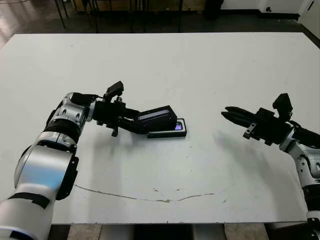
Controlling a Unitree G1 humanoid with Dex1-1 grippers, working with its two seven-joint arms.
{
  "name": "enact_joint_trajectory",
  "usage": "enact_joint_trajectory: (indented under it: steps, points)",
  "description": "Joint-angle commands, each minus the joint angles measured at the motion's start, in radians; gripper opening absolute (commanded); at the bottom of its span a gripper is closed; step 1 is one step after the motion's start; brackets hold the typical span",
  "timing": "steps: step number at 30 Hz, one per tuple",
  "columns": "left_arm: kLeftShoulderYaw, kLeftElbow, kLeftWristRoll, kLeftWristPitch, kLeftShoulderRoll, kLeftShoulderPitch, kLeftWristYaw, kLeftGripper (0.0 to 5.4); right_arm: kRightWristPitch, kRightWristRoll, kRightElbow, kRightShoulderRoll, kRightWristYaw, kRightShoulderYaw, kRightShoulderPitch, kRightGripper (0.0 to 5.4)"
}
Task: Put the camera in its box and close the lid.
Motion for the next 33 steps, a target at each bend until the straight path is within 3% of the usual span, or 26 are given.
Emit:
enact_joint_trajectory:
  steps: [1, 8, 33]
  points:
    - [-0.038, 0.022, 0.050, 0.015, -0.013, -0.006, -0.005, 1.09, 0.018, -0.010, -0.016, -0.020, -0.009, 0.000, 0.018, 0.00]
    - [-0.103, 0.020, 0.114, 0.007, -0.035, -0.030, 0.009, 1.09, 0.045, -0.006, -0.047, -0.034, -0.017, -0.006, 0.031, 0.00]
    - [-0.243, 0.000, 0.267, -0.058, -0.135, -0.114, 0.168, 1.09, 0.034, 0.008, -0.077, -0.040, -0.008, -0.029, 0.070, 0.00]
